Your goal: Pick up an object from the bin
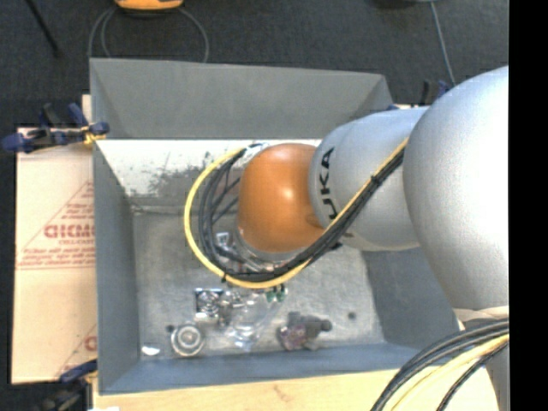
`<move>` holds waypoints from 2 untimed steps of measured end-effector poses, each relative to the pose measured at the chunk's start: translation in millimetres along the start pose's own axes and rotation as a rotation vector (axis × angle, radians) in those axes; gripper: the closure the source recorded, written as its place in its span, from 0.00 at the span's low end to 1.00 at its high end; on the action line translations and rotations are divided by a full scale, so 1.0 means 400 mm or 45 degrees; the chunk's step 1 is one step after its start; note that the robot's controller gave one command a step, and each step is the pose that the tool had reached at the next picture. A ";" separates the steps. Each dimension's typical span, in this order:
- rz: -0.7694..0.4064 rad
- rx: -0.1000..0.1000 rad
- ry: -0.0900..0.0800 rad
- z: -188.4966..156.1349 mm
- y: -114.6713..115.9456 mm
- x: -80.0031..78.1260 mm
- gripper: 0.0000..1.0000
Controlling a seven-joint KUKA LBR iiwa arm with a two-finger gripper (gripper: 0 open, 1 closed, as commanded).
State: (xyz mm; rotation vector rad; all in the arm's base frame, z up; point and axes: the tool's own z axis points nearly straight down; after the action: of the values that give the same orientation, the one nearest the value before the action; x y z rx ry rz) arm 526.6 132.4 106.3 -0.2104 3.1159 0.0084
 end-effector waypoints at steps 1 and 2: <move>0.003 0.004 0.022 0.014 -0.003 0.012 1.00; 0.006 0.002 0.020 0.013 -0.002 0.011 0.00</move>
Offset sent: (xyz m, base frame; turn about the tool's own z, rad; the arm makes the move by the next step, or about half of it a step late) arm 0.0000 0.0000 0.0000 0.0000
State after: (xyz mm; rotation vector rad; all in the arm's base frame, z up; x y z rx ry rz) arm 522.5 131.1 101.0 -0.2040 3.1317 0.0039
